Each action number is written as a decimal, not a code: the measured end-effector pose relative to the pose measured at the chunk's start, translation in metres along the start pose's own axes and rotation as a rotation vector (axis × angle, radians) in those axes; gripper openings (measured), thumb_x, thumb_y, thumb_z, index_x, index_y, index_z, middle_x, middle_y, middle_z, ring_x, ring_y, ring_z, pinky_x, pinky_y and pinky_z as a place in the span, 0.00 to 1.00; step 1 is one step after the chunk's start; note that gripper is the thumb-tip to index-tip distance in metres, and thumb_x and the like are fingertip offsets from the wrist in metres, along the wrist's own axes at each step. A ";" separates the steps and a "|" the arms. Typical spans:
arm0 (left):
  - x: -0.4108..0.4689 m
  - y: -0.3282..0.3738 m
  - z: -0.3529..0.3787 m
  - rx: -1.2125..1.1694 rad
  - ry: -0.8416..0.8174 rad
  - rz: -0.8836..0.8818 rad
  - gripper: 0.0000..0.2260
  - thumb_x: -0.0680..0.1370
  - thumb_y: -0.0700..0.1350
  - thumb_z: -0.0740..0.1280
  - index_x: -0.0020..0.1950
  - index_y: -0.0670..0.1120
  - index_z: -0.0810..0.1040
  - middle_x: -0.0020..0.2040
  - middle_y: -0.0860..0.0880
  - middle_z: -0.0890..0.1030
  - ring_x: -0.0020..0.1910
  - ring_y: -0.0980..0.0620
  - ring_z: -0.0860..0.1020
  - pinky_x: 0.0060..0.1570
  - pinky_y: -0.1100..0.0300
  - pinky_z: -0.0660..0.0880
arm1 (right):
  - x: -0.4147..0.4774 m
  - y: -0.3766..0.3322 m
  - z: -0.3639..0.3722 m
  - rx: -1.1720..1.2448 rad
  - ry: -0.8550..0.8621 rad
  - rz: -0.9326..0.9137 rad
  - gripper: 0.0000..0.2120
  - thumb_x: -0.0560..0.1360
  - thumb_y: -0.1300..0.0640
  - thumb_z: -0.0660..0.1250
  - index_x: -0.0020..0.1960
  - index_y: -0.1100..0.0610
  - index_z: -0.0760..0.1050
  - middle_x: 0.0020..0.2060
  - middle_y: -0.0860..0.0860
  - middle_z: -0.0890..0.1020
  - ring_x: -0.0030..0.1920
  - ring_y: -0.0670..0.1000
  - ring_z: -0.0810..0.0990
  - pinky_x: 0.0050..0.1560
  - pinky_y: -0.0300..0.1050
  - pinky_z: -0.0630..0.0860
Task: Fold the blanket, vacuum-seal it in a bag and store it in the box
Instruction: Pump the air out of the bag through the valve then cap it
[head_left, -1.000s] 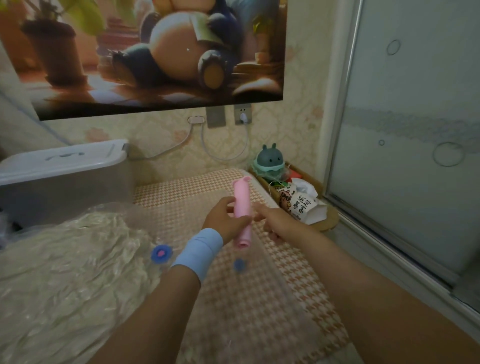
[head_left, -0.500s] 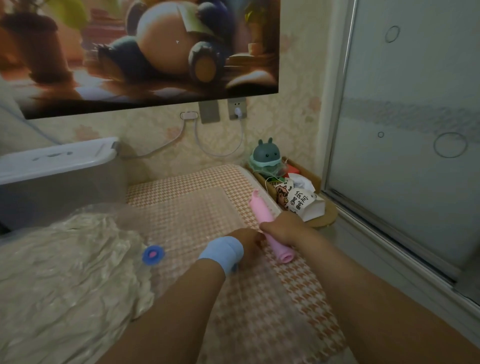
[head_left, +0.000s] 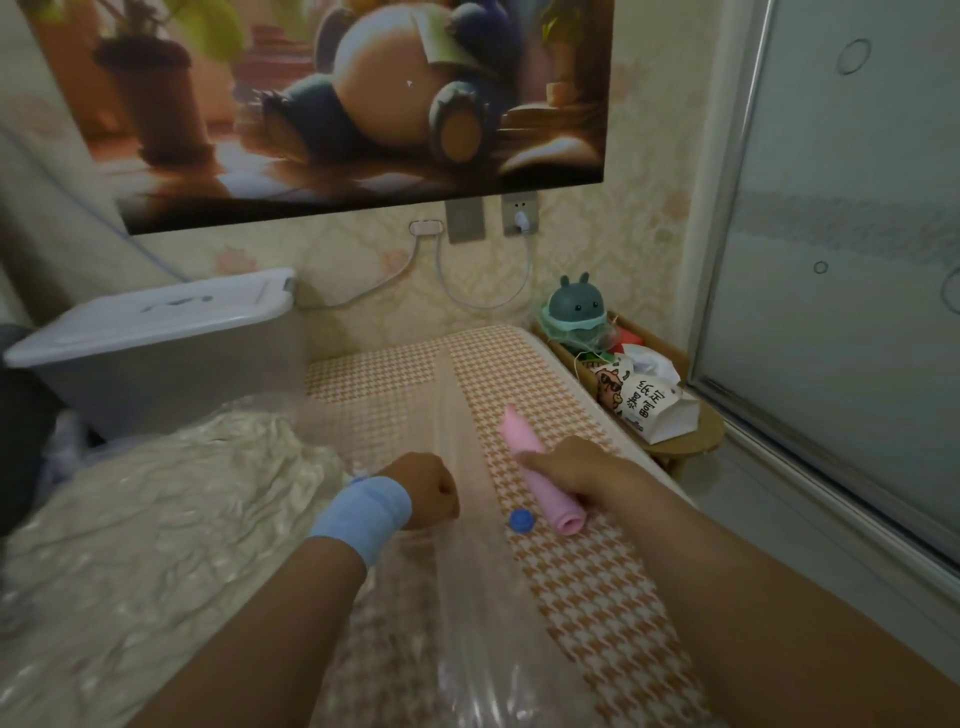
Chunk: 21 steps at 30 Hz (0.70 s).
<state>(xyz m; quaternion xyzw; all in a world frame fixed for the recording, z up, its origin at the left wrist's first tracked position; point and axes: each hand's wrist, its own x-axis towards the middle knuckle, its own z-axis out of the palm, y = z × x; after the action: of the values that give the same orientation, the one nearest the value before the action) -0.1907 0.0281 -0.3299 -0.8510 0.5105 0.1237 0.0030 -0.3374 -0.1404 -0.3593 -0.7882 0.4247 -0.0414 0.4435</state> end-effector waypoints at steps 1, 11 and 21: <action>-0.001 0.000 0.004 -0.024 -0.016 -0.003 0.12 0.76 0.50 0.66 0.56 0.51 0.83 0.57 0.50 0.81 0.57 0.49 0.78 0.60 0.58 0.73 | 0.001 0.000 -0.002 0.048 -0.009 0.011 0.19 0.80 0.44 0.63 0.55 0.62 0.74 0.54 0.60 0.79 0.51 0.58 0.80 0.56 0.53 0.79; 0.011 0.010 0.013 0.137 -0.070 0.043 0.34 0.67 0.62 0.74 0.71 0.57 0.68 0.67 0.49 0.70 0.69 0.46 0.65 0.69 0.50 0.65 | -0.001 0.013 -0.033 0.097 0.015 -0.086 0.24 0.83 0.62 0.58 0.78 0.58 0.60 0.73 0.57 0.69 0.68 0.59 0.74 0.45 0.49 0.78; -0.002 0.009 0.016 -0.026 0.006 0.037 0.32 0.71 0.55 0.74 0.72 0.56 0.66 0.71 0.48 0.66 0.71 0.47 0.63 0.70 0.52 0.63 | -0.031 -0.037 -0.001 -0.573 0.096 -0.534 0.12 0.72 0.56 0.69 0.53 0.45 0.84 0.61 0.45 0.81 0.63 0.48 0.77 0.60 0.40 0.70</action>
<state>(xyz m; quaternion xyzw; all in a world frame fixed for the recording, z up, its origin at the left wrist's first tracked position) -0.2030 0.0279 -0.3439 -0.8418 0.5244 0.1276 -0.0120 -0.3344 -0.1100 -0.3220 -0.9600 0.2193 -0.0721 0.1586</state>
